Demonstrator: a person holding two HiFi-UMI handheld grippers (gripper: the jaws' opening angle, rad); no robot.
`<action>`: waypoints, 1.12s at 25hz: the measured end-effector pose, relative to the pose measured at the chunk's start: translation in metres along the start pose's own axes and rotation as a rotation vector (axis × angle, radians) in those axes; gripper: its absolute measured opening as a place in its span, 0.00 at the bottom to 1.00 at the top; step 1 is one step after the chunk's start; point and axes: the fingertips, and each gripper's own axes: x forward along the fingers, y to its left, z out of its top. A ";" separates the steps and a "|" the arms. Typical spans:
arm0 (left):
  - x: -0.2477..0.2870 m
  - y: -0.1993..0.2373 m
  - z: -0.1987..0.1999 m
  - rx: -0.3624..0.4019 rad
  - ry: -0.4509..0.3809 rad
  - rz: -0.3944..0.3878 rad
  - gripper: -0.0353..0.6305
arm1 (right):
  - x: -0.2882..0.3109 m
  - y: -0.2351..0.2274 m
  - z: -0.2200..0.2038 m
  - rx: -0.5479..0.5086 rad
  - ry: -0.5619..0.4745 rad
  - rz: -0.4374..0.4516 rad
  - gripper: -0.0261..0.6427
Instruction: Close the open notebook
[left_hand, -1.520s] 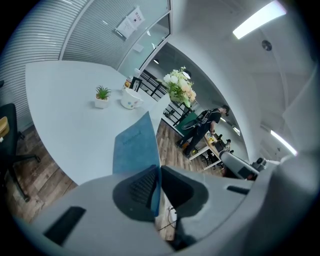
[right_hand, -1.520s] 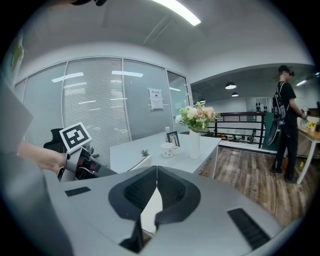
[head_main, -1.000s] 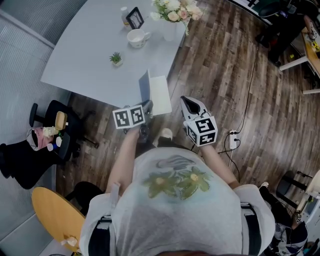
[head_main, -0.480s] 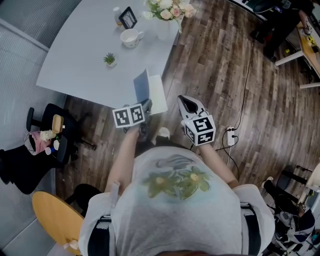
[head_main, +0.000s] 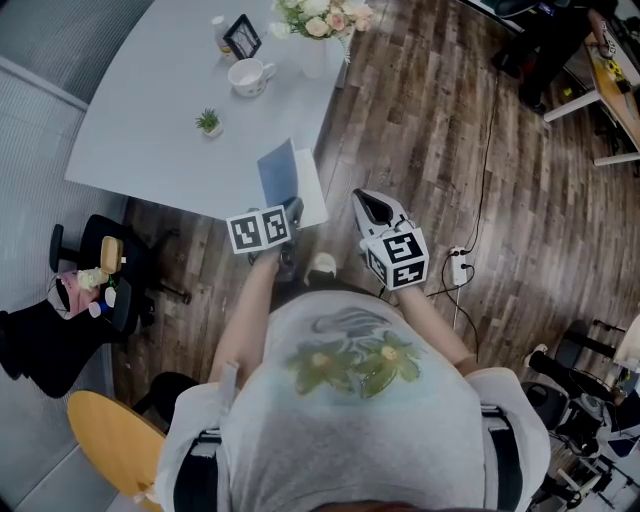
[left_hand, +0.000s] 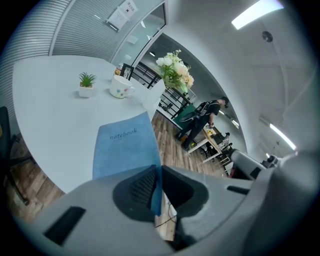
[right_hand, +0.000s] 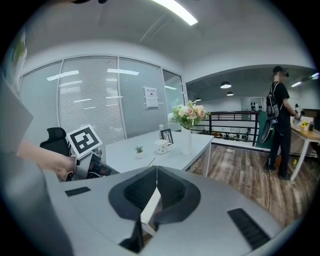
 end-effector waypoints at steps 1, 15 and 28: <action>0.001 0.000 0.000 0.001 0.003 0.000 0.11 | 0.000 -0.001 0.000 0.001 0.000 -0.001 0.07; 0.034 -0.001 -0.014 0.016 0.085 0.032 0.11 | 0.001 -0.016 -0.002 0.008 -0.004 -0.028 0.07; 0.063 0.005 -0.029 -0.015 0.172 0.050 0.11 | 0.002 -0.017 -0.009 0.022 0.013 -0.038 0.07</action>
